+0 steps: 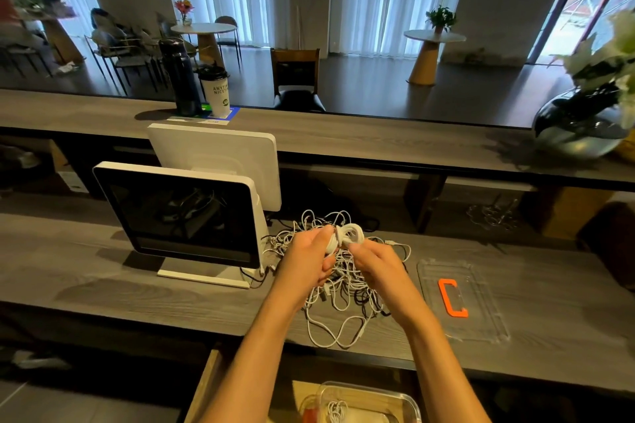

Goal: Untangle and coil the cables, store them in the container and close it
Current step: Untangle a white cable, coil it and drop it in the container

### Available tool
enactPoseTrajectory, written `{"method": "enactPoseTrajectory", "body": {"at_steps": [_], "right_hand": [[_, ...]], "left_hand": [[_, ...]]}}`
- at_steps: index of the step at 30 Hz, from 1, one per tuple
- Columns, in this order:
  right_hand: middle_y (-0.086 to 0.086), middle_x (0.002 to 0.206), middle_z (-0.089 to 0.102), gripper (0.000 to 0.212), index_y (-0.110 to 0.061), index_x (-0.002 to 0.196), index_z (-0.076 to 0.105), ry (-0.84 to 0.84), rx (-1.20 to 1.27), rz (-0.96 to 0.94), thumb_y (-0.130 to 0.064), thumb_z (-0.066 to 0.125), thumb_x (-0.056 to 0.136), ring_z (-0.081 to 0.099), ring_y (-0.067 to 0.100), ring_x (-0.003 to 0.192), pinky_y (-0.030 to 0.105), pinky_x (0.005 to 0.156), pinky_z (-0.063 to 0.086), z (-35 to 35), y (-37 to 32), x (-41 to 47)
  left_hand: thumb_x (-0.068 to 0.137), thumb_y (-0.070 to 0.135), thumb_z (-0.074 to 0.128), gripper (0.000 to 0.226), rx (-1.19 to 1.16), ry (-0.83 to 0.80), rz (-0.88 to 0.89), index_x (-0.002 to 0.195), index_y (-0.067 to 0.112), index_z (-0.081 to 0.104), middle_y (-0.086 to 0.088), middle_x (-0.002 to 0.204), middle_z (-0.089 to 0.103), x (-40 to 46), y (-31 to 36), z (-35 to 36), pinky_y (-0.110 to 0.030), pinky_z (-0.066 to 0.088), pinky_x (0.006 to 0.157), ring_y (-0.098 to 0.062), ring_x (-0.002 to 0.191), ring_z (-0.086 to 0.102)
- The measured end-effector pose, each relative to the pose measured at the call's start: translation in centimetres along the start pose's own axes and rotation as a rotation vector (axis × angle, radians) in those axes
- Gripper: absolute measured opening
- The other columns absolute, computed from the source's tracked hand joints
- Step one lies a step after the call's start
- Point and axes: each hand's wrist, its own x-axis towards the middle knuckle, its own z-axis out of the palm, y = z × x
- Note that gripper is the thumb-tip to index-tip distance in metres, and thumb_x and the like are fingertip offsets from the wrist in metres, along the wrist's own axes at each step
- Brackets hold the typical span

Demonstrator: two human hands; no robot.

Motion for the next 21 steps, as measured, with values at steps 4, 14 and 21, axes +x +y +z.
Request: {"method": "enactPoseTrajectory", "body": {"at_steps": [4, 14, 21], "right_hand": [[-0.008, 0.049, 0.030, 0.058, -0.010, 0.072, 0.070, 0.140, -0.049, 0.175, -0.050, 0.040, 0.103, 0.024, 0.007, 0.045, 0.024, 0.047, 0.020, 0.7, 0.2, 0.5], [-0.008, 0.046, 0.031, 0.055, -0.015, 0.066, 0.058, 0.207, 0.087, 0.332, -0.052, 0.040, 0.101, 0.025, 0.008, 0.041, 0.023, 0.042, 0.021, 1.2, -0.1, 0.2], [-0.005, 0.049, 0.030, 0.050, -0.010, 0.066, 0.054, 0.168, 0.072, 0.325, -0.044, 0.048, 0.102, 0.023, 0.010, 0.045, 0.024, 0.045, 0.020, 0.9, 0.0, -0.1]], "left_hand": [[0.105, 0.027, 0.039, 0.042, 0.409, 0.119, 0.128, 0.088, -0.001, 0.065, -0.004, 0.061, 0.055, 0.5, -0.4, 0.6, -0.028, 0.040, 0.052, -0.005, 0.048, 0.048], [0.099, 0.044, 0.053, 0.032, 0.653, 0.063, 0.318, 0.107, 0.019, 0.071, 0.004, 0.089, 0.069, 0.9, -1.3, -0.3, -0.030, 0.050, 0.072, -0.011, 0.082, 0.064], [0.096, 0.027, 0.063, 0.012, 0.449, -0.007, 0.232, 0.098, 0.026, 0.075, 0.012, 0.074, 0.068, 1.0, -1.0, -0.7, -0.016, 0.043, 0.063, 0.004, 0.065, 0.055]]}}
